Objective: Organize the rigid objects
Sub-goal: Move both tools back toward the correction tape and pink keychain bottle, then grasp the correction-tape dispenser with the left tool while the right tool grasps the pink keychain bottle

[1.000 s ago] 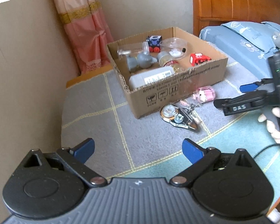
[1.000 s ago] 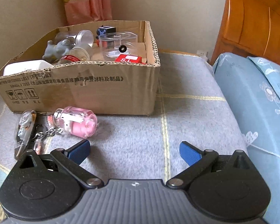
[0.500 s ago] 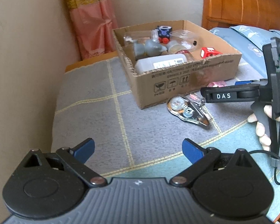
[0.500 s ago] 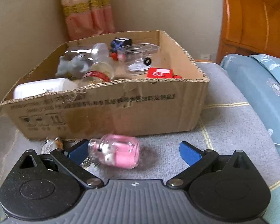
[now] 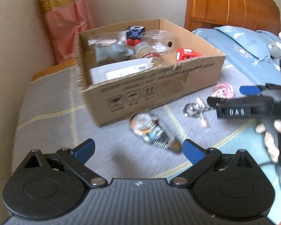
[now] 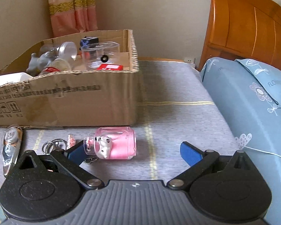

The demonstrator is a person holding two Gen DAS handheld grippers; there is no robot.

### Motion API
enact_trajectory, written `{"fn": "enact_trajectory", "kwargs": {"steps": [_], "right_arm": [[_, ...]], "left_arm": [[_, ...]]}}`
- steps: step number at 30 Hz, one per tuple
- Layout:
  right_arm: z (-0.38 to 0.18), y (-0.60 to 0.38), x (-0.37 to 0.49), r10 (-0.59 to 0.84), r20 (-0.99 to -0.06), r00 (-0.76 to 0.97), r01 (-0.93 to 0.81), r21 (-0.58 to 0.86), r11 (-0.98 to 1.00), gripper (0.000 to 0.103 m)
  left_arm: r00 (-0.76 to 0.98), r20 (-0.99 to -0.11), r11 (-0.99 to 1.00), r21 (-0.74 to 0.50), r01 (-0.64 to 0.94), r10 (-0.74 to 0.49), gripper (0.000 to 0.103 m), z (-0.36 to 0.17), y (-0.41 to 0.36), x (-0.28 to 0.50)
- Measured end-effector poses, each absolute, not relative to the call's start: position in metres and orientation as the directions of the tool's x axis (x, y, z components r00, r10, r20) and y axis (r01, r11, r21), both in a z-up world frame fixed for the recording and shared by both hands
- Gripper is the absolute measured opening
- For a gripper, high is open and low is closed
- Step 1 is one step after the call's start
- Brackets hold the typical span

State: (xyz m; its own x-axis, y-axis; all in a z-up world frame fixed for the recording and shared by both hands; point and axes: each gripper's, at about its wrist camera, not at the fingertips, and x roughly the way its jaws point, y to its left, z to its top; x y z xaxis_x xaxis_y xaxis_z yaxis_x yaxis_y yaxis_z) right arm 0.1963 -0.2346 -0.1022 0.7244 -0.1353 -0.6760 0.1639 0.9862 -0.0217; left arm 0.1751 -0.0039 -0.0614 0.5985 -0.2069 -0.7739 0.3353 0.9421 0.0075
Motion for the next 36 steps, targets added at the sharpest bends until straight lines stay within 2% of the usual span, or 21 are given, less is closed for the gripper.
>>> {"fn": "enact_trajectory", "kwargs": {"steps": [5,11,27,30,36], "right_arm": [[-0.104,-0.233,0.196,-0.135,-0.67,0.73,0.161,-0.022,0.987,0.103],[-0.103,-0.234,0.195,-0.12,-0.669,0.734,0.141,-0.023,0.99,0.103],[-0.101,-0.238,0.191,-0.074,-0.682,0.728,0.079,-0.023,0.997,0.103],[-0.101,-0.238,0.188,-0.051,-0.685,0.726,0.047,-0.026,0.999,0.103],[-0.101,-0.239,0.183,0.001,-0.683,0.73,-0.028,-0.028,0.999,0.103]], "left_arm": [[0.6,-0.779,0.945,0.031,0.325,-0.181,0.1,-0.077,-0.02,0.193],[0.578,-0.803,0.96,0.025,0.279,-0.148,0.1,-0.088,-0.001,0.194],[0.609,-0.79,0.992,0.124,0.035,0.077,0.1,-0.088,0.075,0.199],[0.609,-0.791,0.991,0.123,0.052,0.066,0.099,-0.084,0.069,0.194],[0.608,-0.791,0.986,0.047,0.161,-0.061,0.099,-0.076,0.03,0.185]]}}
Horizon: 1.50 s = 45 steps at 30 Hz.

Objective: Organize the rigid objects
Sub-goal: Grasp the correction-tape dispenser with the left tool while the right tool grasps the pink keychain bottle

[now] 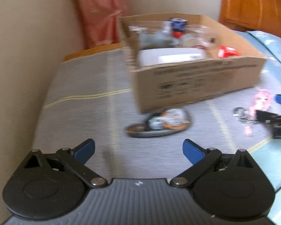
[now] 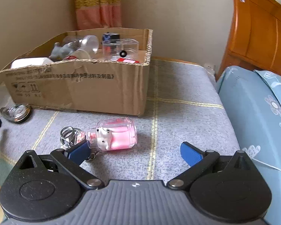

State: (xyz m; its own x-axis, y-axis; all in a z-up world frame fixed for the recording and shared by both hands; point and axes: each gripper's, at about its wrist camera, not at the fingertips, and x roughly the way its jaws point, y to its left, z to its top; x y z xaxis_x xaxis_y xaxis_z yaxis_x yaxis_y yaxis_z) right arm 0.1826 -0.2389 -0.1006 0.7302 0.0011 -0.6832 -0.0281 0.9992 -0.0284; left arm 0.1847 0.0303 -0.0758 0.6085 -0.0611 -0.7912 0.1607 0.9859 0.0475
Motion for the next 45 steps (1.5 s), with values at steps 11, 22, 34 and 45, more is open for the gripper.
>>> {"fn": "enact_trajectory", "kwargs": {"steps": [11,22,34,45], "right_arm": [[-0.101,-0.237,0.176,0.024,-0.671,0.741,-0.059,-0.029,0.998,0.103],[-0.1,-0.228,0.181,0.1,-0.667,0.738,-0.157,-0.025,0.987,0.103],[-0.093,-0.21,0.176,0.114,-0.665,0.738,-0.191,-0.044,0.981,0.058],[-0.075,-0.207,0.167,0.154,-0.686,0.711,-0.25,-0.043,0.967,0.056]], "left_arm": [[0.596,-0.802,0.999,-0.03,0.012,-0.031,0.097,-0.092,0.01,0.21],[0.627,-0.779,0.999,-0.016,-0.043,0.014,0.096,-0.095,0.009,0.215],[0.633,-0.774,1.0,-0.015,-0.016,-0.002,0.089,-0.094,0.009,0.214],[0.607,-0.791,0.986,0.03,0.165,-0.077,0.089,-0.083,0.011,0.197]]}}
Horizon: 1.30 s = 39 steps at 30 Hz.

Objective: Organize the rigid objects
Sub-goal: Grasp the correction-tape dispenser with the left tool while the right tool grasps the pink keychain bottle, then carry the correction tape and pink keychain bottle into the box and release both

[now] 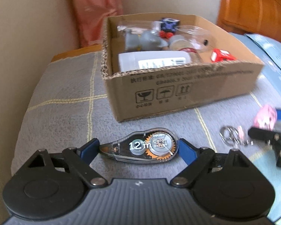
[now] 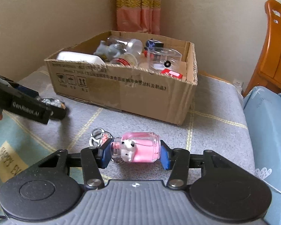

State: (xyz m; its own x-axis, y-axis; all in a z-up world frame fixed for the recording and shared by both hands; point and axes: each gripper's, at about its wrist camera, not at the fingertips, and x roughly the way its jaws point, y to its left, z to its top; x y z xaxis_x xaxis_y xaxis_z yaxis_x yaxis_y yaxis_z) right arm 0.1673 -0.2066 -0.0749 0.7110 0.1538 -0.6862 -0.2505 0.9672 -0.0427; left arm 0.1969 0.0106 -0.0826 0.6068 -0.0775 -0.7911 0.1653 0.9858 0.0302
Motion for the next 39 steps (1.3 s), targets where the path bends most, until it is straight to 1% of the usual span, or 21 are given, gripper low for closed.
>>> {"fn": "enact_trajectory", "kwargs": {"steps": [10,18,24,29,34,39], "right_arm": [[-0.036,-0.207,0.155,0.232,-0.685,0.691,-0.354,-0.041,0.934,0.056],[0.007,-0.21,0.158,0.283,-0.664,0.692,-0.404,-0.031,0.914,0.056],[0.04,-0.205,0.17,0.291,-0.624,0.725,-0.423,-0.071,0.903,0.056],[0.057,-0.203,0.188,0.298,-0.6,0.742,-0.42,-0.071,0.905,0.056],[0.072,-0.203,0.207,0.3,-0.583,0.755,-0.409,-0.062,0.91,0.056],[0.08,-0.2,0.224,0.284,-0.578,0.765,-0.396,-0.075,0.915,0.056]], "left_arm": [[0.604,-0.78,0.932,0.081,0.354,-0.162,0.089,-0.04,0.008,0.176],[0.638,-0.739,0.893,0.113,0.436,-0.219,0.089,0.005,-0.001,0.172],[0.688,-0.69,0.892,0.141,0.43,-0.223,0.089,0.034,-0.006,0.192],[0.714,-0.666,0.899,0.149,0.412,-0.216,0.089,0.045,-0.012,0.224],[0.716,-0.666,0.907,0.141,0.396,-0.209,0.089,0.041,-0.013,0.249],[0.725,-0.669,0.933,0.135,0.335,-0.164,0.091,0.03,-0.009,0.267]]}}
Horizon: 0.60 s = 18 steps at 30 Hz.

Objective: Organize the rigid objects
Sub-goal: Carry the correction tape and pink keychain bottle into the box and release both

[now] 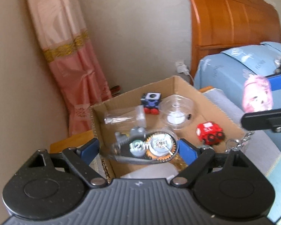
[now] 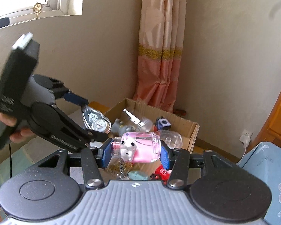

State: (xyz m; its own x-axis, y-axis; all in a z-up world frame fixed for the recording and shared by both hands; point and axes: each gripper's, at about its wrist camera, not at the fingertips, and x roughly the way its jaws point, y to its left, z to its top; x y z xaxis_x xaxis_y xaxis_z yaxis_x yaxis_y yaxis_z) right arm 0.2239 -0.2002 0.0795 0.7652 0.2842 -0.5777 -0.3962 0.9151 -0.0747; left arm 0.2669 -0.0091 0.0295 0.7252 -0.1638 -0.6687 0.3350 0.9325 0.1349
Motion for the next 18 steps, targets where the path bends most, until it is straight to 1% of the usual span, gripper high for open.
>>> {"fn": "enact_trajectory", "kwargs": {"steps": [4,8,10,12,18], "right_arm": [[0.083,-0.197,0.231,0.282,-0.574,0.768,-0.393,-0.076,0.916,0.056],[0.085,-0.191,0.239,0.286,-0.575,0.766,-0.399,-0.078,0.913,0.056],[0.086,-0.186,0.243,0.287,-0.577,0.765,-0.403,-0.08,0.912,0.056],[0.087,-0.181,0.25,0.292,-0.578,0.762,-0.407,-0.077,0.91,0.056],[0.085,-0.158,0.276,0.302,-0.588,0.75,-0.417,-0.065,0.907,0.056]], "left_arm": [[0.73,-0.667,0.932,0.154,0.329,-0.147,0.091,0.023,-0.003,0.267],[0.718,-0.677,0.926,0.148,0.347,-0.161,0.091,0.023,0.006,0.258],[0.713,-0.681,0.922,0.144,0.358,-0.17,0.092,0.023,0.011,0.251],[0.708,-0.684,0.923,0.138,0.36,-0.174,0.096,0.022,0.017,0.244],[0.696,-0.701,0.926,0.14,0.35,-0.157,0.096,0.016,0.036,0.225]]}}
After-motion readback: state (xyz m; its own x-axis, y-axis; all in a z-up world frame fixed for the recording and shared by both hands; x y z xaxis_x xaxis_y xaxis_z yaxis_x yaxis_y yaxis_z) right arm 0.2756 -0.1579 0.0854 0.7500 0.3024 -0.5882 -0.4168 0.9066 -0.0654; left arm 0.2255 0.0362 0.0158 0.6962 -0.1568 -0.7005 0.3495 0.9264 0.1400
